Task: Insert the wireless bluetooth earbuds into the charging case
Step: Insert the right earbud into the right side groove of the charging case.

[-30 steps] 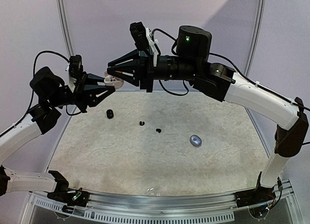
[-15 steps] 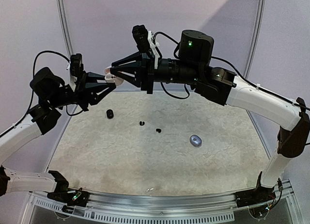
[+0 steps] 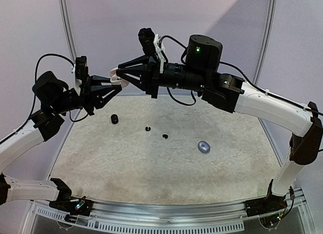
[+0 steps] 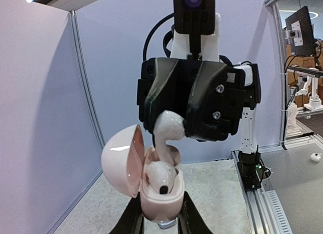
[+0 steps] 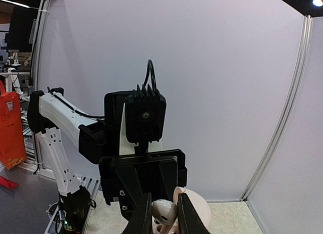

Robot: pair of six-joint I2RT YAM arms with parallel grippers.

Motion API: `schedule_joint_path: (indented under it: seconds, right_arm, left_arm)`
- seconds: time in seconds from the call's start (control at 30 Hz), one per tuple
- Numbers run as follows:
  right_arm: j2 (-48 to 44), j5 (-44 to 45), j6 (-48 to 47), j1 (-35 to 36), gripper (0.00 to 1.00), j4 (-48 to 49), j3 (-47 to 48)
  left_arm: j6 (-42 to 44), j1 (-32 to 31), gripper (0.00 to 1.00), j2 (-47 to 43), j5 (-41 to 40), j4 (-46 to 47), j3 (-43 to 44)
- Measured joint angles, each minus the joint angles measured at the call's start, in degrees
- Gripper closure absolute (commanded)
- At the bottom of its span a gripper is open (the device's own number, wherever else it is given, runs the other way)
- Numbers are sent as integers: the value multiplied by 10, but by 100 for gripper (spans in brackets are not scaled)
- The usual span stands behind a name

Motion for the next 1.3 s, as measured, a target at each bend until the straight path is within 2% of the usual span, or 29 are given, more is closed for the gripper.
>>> schedule_joint_path:
  seconds: [0.43,0.77,1.3]
  right_arm:
    - [-1,31,-32,1,87,-8,-8]
    - [-2,43,-34,2,82,-10,-10]
    - [-1,65,-51,4,82,-45,-4]
  left_arm:
    - [0,0,100,-3,-12,-7,-10]
    - [1,0,100,-5,-13,-8,-15]
    - [-3,0,100,-10,-13,-13,-16]
